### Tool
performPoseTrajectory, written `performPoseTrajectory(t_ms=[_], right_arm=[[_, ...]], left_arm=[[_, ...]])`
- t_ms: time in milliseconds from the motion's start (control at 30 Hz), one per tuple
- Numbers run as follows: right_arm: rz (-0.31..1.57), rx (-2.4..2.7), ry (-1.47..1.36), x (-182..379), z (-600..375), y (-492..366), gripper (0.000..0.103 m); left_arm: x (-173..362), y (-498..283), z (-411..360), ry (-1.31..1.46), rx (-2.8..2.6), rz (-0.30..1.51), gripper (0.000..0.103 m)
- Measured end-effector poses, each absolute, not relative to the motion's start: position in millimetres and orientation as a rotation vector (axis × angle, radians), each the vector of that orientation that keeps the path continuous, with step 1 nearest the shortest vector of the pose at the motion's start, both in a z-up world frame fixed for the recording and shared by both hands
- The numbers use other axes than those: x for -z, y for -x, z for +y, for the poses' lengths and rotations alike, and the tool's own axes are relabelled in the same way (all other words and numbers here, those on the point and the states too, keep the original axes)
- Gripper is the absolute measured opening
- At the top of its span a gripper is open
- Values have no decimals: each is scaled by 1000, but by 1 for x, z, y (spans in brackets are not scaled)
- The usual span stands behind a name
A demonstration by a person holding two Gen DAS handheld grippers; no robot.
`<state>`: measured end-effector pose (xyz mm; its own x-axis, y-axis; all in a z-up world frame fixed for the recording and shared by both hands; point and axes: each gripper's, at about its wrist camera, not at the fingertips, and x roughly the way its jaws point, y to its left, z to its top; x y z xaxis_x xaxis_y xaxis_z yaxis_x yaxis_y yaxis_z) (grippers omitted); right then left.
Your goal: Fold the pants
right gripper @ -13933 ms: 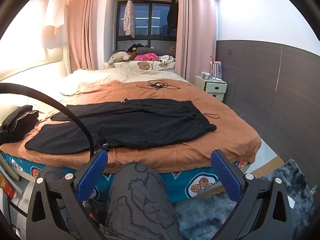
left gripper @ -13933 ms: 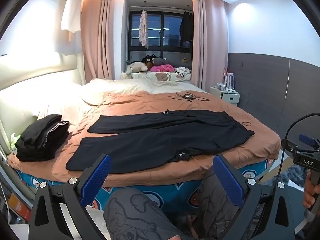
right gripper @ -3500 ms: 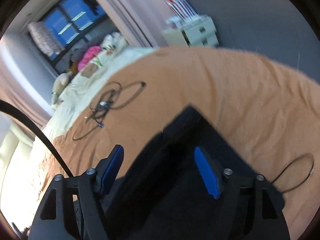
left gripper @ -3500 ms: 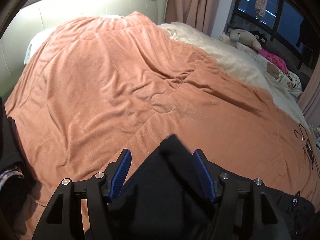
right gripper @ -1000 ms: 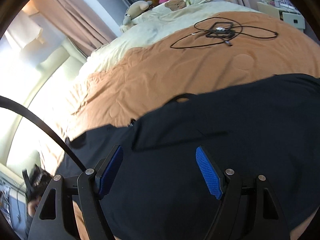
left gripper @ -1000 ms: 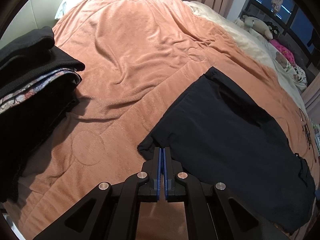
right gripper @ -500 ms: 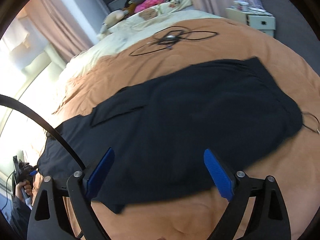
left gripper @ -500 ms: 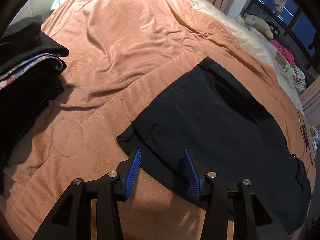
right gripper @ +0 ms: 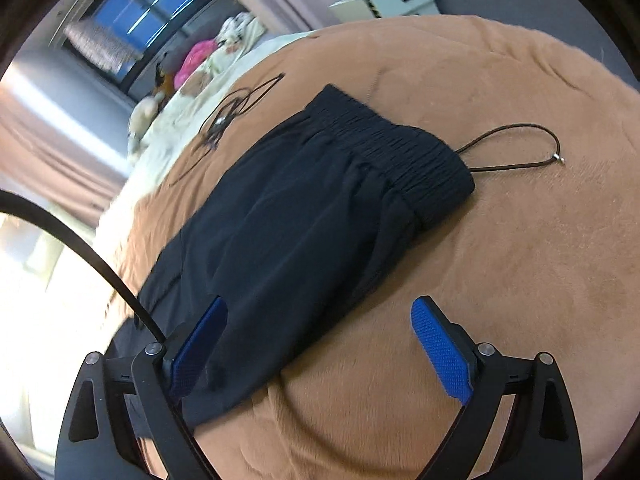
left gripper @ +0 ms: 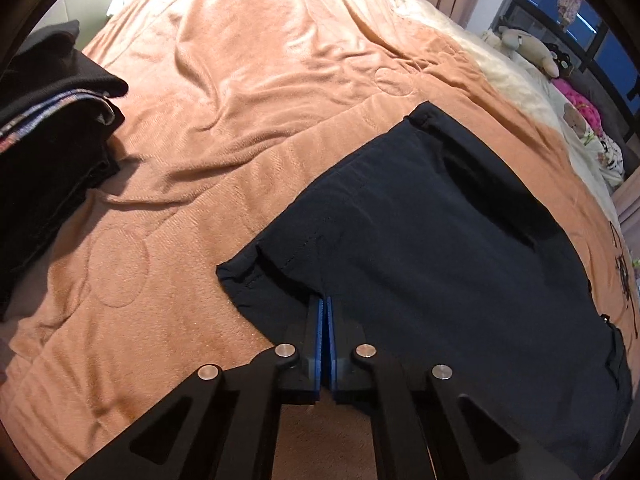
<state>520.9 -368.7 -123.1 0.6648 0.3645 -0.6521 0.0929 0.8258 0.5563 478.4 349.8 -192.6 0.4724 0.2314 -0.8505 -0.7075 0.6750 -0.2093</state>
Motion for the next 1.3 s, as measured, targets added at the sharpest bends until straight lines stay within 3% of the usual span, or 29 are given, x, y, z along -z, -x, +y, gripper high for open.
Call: performPoseTrajectory(t_ms=[300,367,500,533,633,800,900,1067,1200,1300], right_arm=[[837,-101,-643,137,-377,-533,67],[834,-78,-632,136,-374,-536,57],[848,-56,-619,136,-376,-537,14],[833,-55,-620,134,-378,-535,10],[775,-46,-591,121,-379,-525,6],[771,-13,-562,122,-366,-515,12],[814,-50,-599,128,-371,-519,24],[818,-108,-625,131,-385,-516,25],[846,-114,-649,137,-391,-523,32],[841,-118,-646,135,-394,-527,35]], left_arm=[[178,-459,350,602,-621,866,1],[178,-457,350,603,-623,865,1],[178,-454,351,609,-618,863,1],[179,-452,352,619,-612,862,1],[179,-449,352,639,-626,876,2],[186,-442,359,708,-641,902,37],[191,-440,361,735,-643,900,40],[200,-445,365,776,-624,886,40],[203,-453,369,789,-616,859,50],[201,-458,370,776,-612,834,50]])
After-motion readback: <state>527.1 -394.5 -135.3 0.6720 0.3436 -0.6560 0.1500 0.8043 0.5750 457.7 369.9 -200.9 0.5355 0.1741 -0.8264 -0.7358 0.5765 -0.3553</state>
